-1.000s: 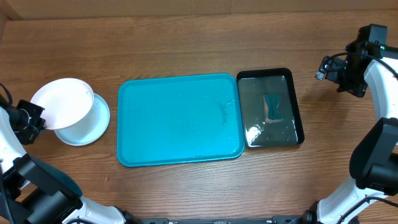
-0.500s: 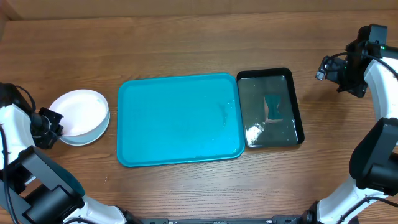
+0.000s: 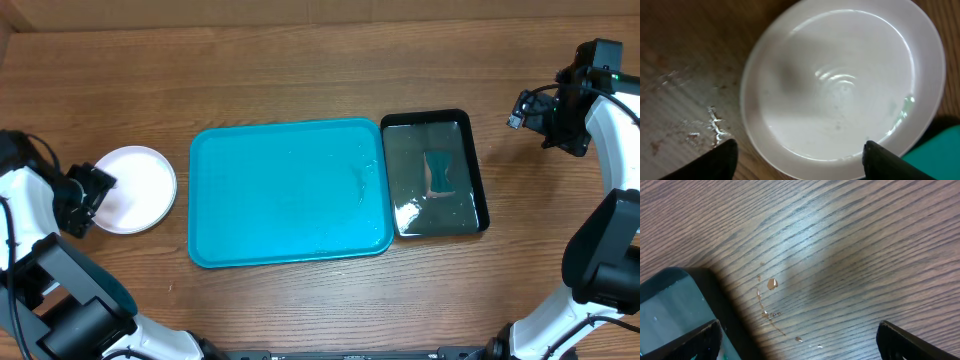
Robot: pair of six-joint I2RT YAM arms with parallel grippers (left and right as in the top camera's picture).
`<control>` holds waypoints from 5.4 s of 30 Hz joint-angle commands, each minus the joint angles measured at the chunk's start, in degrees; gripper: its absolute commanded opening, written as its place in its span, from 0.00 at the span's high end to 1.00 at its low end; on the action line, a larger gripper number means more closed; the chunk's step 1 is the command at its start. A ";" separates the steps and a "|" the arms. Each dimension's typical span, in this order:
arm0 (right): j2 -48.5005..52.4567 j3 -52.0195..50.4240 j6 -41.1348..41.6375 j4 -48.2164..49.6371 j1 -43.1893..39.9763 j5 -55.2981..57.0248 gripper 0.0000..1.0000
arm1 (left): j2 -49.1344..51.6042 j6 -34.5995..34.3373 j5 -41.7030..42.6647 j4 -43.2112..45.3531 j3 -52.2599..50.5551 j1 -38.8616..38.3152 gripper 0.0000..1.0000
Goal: Clean dirty plates on tray and stack at the side
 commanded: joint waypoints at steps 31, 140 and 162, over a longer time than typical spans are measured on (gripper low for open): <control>-0.79 0.20 0.09 0.28 -0.17 -0.31 0.00 | -0.04 8.55 5.42 1.16 -0.20 -28.87 0.00; -110.03 -90.49 -2.93 53.07 19.76 -0.74 0.00 | -0.04 8.55 5.40 1.14 -0.20 -28.87 0.00; -110.03 -90.49 -2.93 53.05 19.71 -0.72 0.00 | -0.04 8.55 5.42 1.14 -0.20 -28.87 0.00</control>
